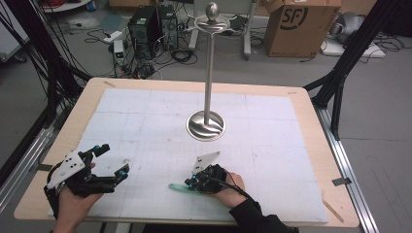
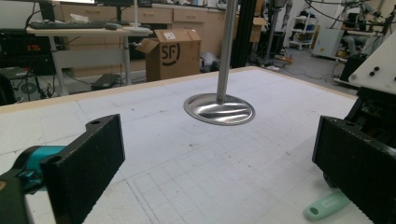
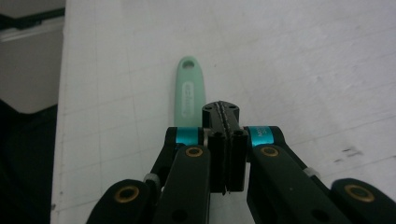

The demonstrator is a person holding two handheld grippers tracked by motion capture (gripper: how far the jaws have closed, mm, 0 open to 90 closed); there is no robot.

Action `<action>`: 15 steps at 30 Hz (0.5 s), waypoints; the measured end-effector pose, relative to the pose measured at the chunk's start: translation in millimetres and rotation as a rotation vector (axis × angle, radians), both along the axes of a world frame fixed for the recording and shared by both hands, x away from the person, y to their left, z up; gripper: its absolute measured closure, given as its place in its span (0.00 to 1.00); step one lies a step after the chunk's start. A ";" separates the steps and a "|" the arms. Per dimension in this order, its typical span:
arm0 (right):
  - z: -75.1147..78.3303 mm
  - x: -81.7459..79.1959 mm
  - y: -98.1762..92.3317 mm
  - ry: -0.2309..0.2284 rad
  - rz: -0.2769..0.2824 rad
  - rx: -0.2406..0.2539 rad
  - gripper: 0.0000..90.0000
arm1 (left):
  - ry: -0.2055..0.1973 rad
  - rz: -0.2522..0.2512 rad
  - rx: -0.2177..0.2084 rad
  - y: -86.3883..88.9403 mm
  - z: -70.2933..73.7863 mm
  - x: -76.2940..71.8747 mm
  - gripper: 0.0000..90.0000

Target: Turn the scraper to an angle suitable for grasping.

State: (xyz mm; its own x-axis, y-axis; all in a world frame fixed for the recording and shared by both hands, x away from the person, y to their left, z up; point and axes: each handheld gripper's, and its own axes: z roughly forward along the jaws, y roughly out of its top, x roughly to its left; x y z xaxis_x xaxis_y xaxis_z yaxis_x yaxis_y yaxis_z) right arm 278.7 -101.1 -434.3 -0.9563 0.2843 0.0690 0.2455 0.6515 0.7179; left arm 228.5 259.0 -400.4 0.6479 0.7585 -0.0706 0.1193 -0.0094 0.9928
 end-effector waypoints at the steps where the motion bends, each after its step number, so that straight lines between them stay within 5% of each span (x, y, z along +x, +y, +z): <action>1: 2.5 -0.8 -3.0 -0.003 -0.007 0.021 1.00 | -0.003 -0.001 -0.002 0.4 0.6 0.1 0.03; 7: 14.3 -5.0 -27.5 0.007 -0.031 0.128 0.83 | 0.005 -0.003 -0.006 2.1 -1.5 2.2 0.03; 15: 19.1 -18.3 -50.5 -0.016 -0.026 0.163 0.48 | 0.006 0.003 -0.012 5.9 -2.2 2.9 0.03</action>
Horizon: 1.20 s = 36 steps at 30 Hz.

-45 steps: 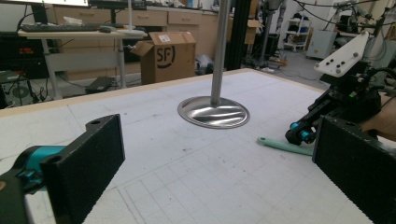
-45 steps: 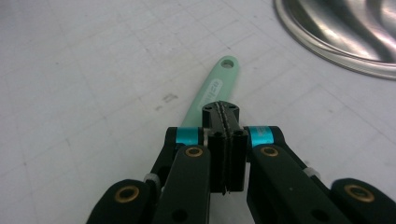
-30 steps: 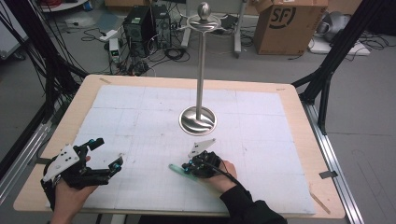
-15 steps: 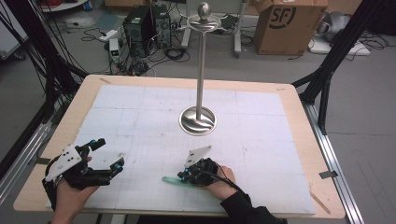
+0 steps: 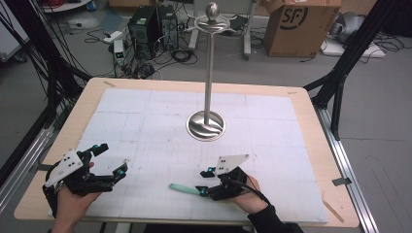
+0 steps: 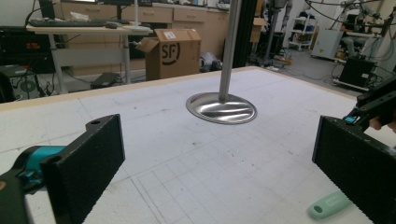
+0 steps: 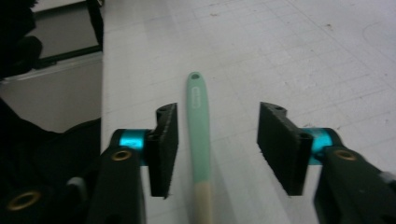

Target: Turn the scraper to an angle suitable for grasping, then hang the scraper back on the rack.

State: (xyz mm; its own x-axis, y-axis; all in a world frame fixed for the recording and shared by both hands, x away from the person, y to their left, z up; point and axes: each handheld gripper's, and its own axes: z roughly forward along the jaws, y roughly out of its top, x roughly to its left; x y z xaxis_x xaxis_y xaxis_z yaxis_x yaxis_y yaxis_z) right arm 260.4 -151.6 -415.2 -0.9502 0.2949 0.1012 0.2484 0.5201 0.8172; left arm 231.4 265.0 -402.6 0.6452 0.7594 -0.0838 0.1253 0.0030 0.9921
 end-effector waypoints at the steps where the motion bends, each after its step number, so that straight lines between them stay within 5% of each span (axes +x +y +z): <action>1: 0.8 -1.6 -2.5 0.017 0.001 0.005 0.43 | -0.002 0.006 -0.003 0.4 0.0 -0.3 0.03; 2: 0.8 -1.6 -2.5 0.017 0.001 0.005 0.43 | -0.002 0.006 -0.003 0.4 0.0 -0.3 0.03; 3: 3.5 -6.2 -8.5 0.025 -0.015 -0.007 0.27 | 0.000 0.008 -0.005 0.3 -0.7 -0.5 0.03; 8: 6.7 -12.5 -18.1 0.031 -0.069 -0.042 0.00 | 0.004 0.004 0.009 -1.7 -2.3 -0.5 0.03; 12: 7.4 -14.6 -21.9 0.020 -0.052 -0.044 0.00 | 0.005 0.007 0.009 -1.5 -2.4 -1.6 0.03; 18: 7.8 -14.0 -14.6 -0.015 -0.019 -0.126 0.00 | 0.006 0.007 0.012 -0.8 -2.6 -1.8 0.03; 24: 11.1 -12.0 0.4 0.018 0.113 -0.110 0.00 | 0.017 0.004 0.018 -0.8 -2.6 -3.1 0.03; 35: 13.6 -10.2 23.0 0.008 0.112 -0.217 0.00 | 0.020 -0.014 0.010 -6.6 -2.1 0.4 0.03; 36: 12.9 -10.0 27.0 0.000 0.103 -0.258 0.00 | 0.017 -0.017 0.010 -7.9 -1.9 1.2 0.03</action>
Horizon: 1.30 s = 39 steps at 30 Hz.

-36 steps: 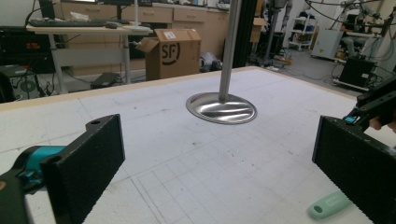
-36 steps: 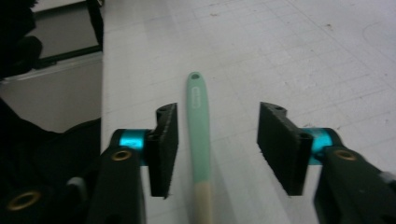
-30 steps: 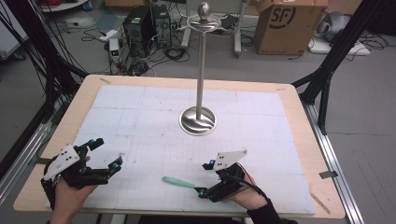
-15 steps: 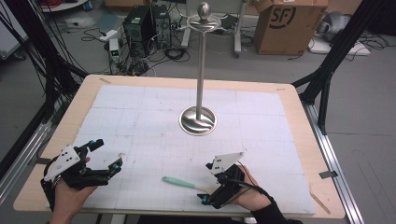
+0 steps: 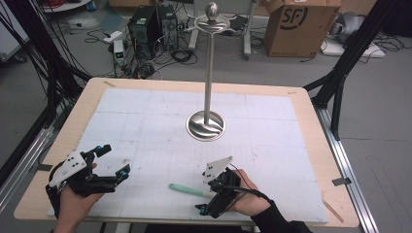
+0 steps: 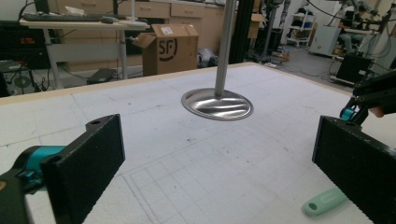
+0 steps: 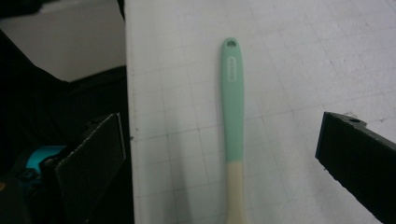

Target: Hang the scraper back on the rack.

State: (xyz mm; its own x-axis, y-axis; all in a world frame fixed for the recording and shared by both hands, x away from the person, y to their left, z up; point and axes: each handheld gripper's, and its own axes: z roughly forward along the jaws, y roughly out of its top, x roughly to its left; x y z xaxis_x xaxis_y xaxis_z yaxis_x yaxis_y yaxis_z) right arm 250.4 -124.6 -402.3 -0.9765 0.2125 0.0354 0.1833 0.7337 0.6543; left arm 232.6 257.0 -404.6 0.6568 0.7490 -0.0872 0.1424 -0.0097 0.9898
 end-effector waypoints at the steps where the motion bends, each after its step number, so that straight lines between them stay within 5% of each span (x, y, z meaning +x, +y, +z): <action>1: -0.3 0.1 1.2 -0.002 -0.005 -0.022 0.01 | 0.000 0.000 0.000 0.0 0.0 0.0 0.03; 4: -2.3 0.3 4.7 -0.015 -0.014 -0.082 0.05 | 0.002 -0.007 0.001 -1.9 -0.1 1.2 0.03; 6: -6.0 -0.4 9.4 -0.025 -0.015 -0.169 0.09 | 0.003 -0.008 -0.001 -2.4 -0.3 1.8 0.03; 15: -13.0 -1.9 19.4 -0.020 -0.003 -0.304 0.39 | 0.000 0.015 -0.017 7.8 2.8 -0.1 0.03; 39: -10.6 8.8 14.2 0.067 -0.023 -0.371 0.81 | 0.000 0.014 -0.021 9.4 2.8 -1.5 0.03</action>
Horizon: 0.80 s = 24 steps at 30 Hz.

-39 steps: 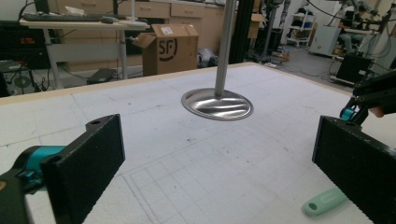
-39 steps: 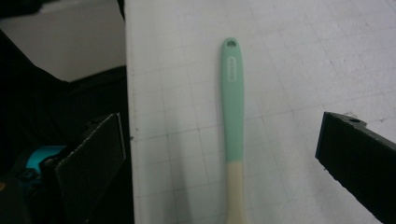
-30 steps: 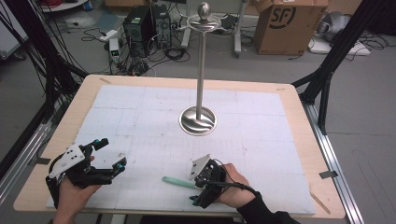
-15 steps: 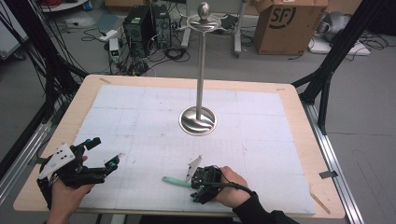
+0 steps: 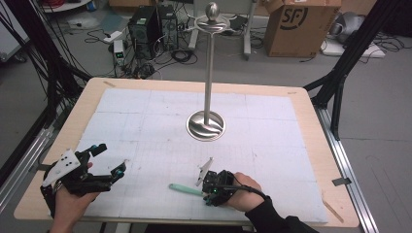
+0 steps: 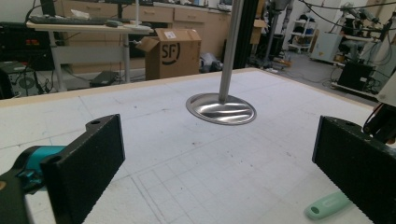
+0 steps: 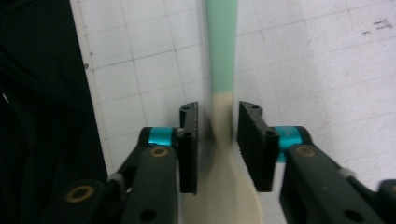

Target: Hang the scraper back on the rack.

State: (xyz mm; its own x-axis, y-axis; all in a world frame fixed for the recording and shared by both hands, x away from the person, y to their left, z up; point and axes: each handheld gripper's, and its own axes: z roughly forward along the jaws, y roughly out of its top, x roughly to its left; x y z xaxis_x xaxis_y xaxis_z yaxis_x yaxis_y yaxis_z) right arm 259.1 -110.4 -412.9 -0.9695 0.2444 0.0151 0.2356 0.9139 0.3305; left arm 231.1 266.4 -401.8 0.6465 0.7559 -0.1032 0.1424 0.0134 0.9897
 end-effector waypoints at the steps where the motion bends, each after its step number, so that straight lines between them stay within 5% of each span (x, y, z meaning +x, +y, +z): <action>1: 0.2 1.5 0.3 0.007 -0.001 -0.004 0.82 | 0.000 0.000 0.000 0.0 0.0 0.0 0.03; 14: 3.5 -5.2 13.2 -0.032 -0.004 -0.103 0.89 | 0.006 -0.010 -0.003 -1.8 -0.2 0.1 0.03; 21: 3.0 -3.3 6.4 -0.025 -0.005 -0.046 0.89 | 0.003 -0.005 -0.006 1.1 1.1 0.5 0.03; 22: 2.4 -0.7 1.2 0.015 -0.003 -0.002 0.89 | 0.003 -0.004 -0.007 1.4 0.7 0.7 0.03; 24: 2.7 -0.2 -1.4 0.029 -0.011 0.008 0.89 | 0.006 -0.002 -0.007 1.7 0.4 1.0 0.03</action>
State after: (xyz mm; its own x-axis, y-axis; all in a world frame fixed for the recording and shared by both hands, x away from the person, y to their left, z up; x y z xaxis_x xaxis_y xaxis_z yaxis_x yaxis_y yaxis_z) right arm 258.9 -111.8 -410.2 -0.9659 0.2549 0.0448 0.2551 0.9085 0.3310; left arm 232.0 268.1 -401.4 0.6470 0.7542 -0.1124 0.1482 0.0202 0.9888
